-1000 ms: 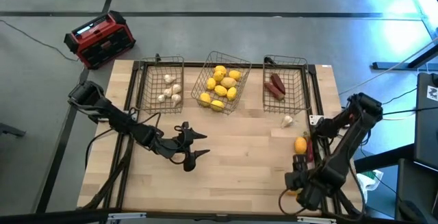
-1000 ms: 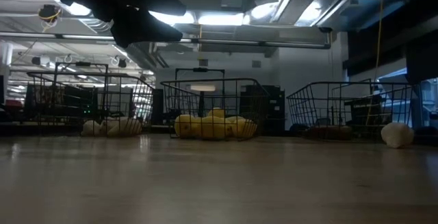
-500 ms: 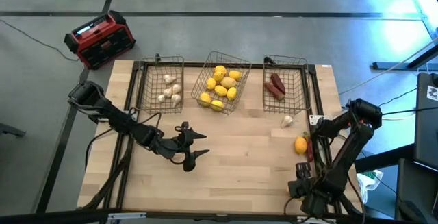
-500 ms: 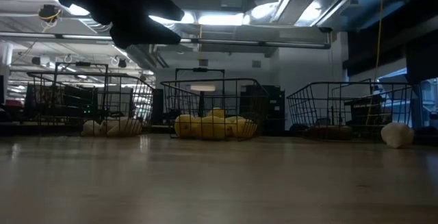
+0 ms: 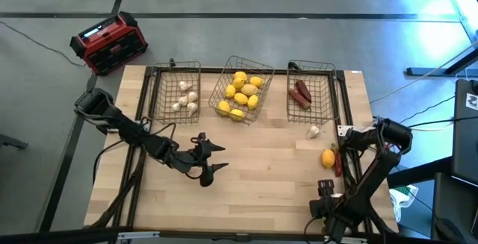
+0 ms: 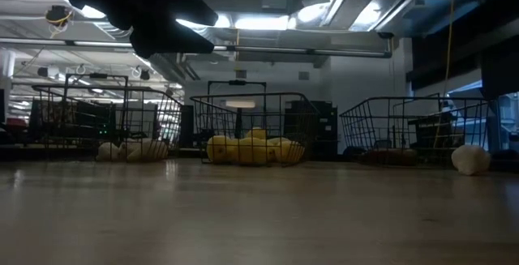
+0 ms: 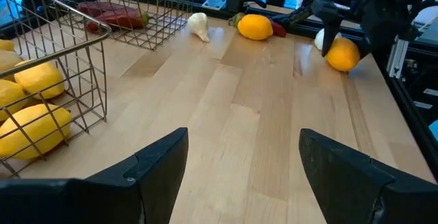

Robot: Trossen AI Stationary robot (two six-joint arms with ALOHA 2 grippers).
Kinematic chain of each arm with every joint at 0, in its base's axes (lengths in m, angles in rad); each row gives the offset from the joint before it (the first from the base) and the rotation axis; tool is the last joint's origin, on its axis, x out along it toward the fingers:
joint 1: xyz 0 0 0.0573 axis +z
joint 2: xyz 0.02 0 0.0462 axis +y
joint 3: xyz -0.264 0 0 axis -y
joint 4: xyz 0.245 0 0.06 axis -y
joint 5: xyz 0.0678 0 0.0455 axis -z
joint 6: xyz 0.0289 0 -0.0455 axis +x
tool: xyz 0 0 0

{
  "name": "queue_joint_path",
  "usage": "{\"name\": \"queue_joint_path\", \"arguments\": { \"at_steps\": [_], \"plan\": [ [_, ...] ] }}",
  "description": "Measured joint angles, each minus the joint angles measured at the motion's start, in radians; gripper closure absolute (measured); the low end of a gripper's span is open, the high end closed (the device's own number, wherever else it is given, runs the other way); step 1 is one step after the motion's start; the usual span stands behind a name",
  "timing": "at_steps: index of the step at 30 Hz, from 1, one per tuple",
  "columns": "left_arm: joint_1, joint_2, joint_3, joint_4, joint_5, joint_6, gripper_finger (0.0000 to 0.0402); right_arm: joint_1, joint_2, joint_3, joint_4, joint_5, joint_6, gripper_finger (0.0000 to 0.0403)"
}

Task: Sort produce into baskets
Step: Put the lemon into the middle wire basket

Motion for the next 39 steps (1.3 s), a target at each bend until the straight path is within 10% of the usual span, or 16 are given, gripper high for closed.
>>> {"name": "queue_joint_path", "arguments": {
  "at_steps": [11,22,39],
  "plan": [
    [0.0,0.0,0.0,0.0,0.0,-0.008,0.0126,-0.002,0.009,0.001,0.001,0.034,0.0,0.0192],
    [0.0,0.0,0.0,0.0,0.0,-0.015,0.0126,-0.154,-0.011,0.069,0.012,0.074,-0.052,0.0185],
    [0.0,0.0,0.0,0.01,0.0,-0.019,0.0126,-0.532,-0.128,0.267,-0.053,0.332,-0.586,0.0187]
  ]
}}
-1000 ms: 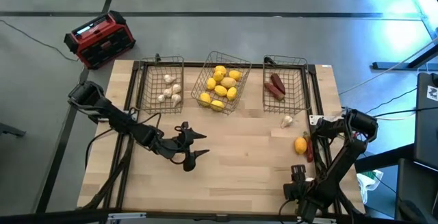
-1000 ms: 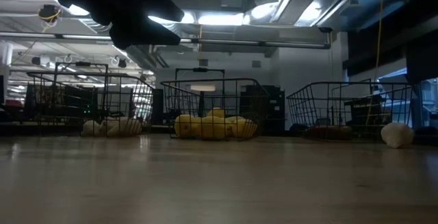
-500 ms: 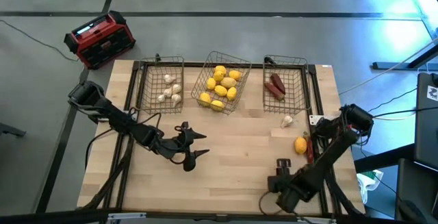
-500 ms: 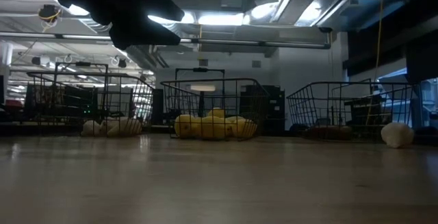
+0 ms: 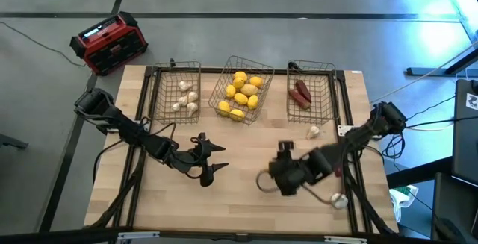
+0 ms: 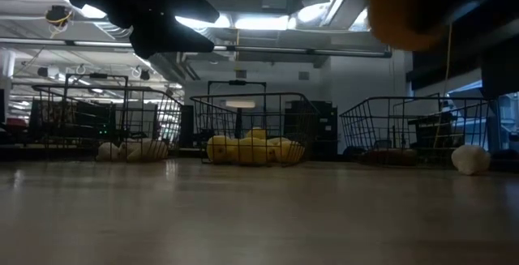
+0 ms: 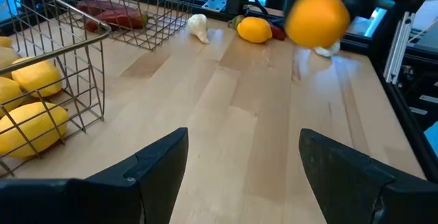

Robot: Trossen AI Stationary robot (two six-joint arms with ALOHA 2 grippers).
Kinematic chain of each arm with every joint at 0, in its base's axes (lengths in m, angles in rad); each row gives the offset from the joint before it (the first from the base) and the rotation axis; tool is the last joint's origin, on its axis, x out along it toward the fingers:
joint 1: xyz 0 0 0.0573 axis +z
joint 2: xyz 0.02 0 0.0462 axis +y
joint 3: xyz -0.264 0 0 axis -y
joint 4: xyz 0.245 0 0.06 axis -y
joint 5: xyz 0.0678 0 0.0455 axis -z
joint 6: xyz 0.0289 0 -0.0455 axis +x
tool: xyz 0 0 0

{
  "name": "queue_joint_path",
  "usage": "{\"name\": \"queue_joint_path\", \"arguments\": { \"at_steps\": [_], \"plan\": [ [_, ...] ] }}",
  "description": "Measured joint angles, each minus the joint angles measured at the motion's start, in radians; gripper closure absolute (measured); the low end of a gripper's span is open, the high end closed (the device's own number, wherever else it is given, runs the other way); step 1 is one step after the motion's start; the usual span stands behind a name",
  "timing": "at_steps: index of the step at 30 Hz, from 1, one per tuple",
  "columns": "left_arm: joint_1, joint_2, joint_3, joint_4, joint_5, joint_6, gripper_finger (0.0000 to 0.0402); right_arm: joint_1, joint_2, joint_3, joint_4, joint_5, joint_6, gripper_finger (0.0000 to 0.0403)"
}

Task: Sort produce into baskets
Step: Put the lemon into the middle wire basket

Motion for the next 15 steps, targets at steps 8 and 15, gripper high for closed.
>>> {"name": "queue_joint_path", "arguments": {
  "at_steps": [8,15],
  "plan": [
    [0.0,0.0,0.0,0.003,0.0,-0.016,0.0126,-0.21,-0.008,0.137,0.018,0.079,-0.221,0.0186],
    [0.0,0.0,0.0,0.002,-0.006,-0.021,0.0126,-0.387,-0.008,0.215,0.09,0.089,-0.353,0.0186]
  ]
}}
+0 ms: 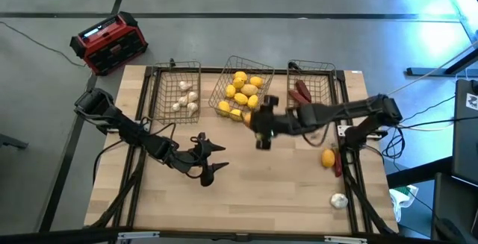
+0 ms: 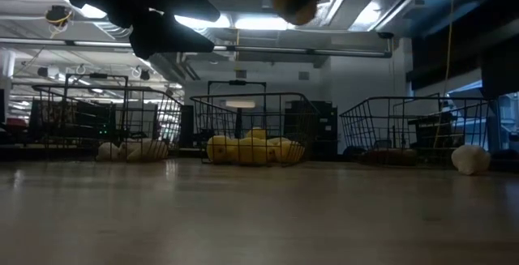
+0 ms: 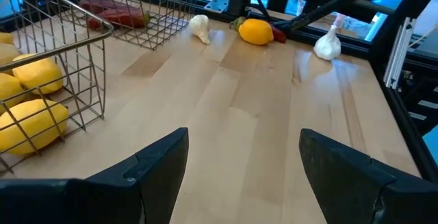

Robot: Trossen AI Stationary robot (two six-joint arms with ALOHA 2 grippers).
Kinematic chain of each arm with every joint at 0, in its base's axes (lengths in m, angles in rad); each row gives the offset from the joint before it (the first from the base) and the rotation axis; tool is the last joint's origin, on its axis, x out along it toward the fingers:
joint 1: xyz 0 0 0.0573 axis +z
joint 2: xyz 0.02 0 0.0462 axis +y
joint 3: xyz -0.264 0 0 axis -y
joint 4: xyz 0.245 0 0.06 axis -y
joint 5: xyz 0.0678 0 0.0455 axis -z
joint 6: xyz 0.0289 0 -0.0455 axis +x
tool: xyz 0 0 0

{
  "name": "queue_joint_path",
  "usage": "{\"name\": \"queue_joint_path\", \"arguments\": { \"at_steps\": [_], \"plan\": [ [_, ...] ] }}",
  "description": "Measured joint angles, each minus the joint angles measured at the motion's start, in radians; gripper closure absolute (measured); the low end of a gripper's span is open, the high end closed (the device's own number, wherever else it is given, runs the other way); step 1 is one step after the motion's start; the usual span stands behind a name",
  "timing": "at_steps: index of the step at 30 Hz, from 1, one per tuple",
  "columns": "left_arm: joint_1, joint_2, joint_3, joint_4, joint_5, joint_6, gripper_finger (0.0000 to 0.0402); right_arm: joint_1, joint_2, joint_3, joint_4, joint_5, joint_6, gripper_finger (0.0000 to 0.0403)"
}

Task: Sort produce into baskets
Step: Put the lemon into the middle wire basket

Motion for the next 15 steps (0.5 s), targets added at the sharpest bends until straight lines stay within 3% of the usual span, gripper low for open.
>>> {"name": "queue_joint_path", "arguments": {
  "at_steps": [6,15],
  "plan": [
    [0.001,0.0,0.0,0.0,-0.008,-0.002,0.0126,-0.166,0.004,0.001,0.156,-0.044,-0.084,0.0185],
    [0.001,0.0,0.0,0.001,-0.02,-0.002,0.0126,-0.395,0.079,0.001,0.27,-0.239,-0.113,0.0185]
  ]
}}
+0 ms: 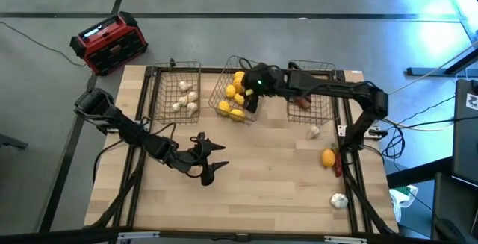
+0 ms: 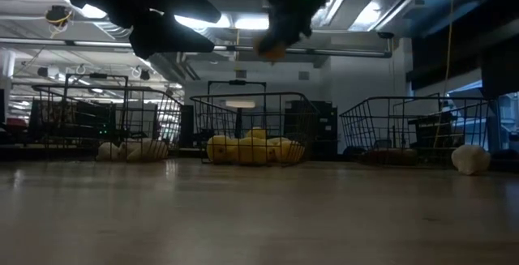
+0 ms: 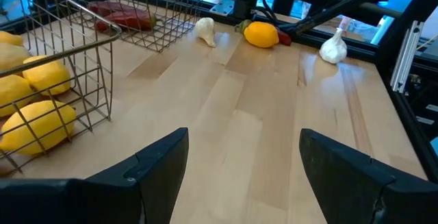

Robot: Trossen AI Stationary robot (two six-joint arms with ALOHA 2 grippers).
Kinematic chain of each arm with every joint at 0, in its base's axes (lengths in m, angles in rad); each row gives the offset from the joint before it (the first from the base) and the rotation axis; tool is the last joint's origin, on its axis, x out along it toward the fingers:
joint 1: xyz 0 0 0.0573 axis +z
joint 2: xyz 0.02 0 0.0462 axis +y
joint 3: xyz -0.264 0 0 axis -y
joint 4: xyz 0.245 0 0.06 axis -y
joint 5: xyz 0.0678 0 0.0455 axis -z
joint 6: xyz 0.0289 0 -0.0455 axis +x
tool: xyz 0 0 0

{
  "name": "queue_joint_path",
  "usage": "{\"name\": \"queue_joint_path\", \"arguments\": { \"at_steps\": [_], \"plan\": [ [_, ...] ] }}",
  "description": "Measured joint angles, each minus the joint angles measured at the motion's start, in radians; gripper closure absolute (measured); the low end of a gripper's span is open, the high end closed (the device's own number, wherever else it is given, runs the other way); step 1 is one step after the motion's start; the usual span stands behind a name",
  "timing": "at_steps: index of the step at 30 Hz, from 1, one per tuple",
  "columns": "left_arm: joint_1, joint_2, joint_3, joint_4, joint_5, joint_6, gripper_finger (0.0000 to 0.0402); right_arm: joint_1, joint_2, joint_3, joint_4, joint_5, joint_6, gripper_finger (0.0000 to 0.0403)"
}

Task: Sort produce into baskets
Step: Put the lemon into the middle wire basket

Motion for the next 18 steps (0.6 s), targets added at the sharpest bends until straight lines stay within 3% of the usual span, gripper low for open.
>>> {"name": "queue_joint_path", "arguments": {
  "at_steps": [10,18],
  "plan": [
    [0.0,0.0,0.0,-0.002,-0.004,0.001,0.0126,-0.136,0.161,-0.001,-0.006,-0.08,0.002,0.0185],
    [0.0,0.0,0.0,-0.003,-0.005,0.003,0.0126,-0.153,0.264,-0.001,-0.01,-0.191,0.001,0.0185]
  ]
}}
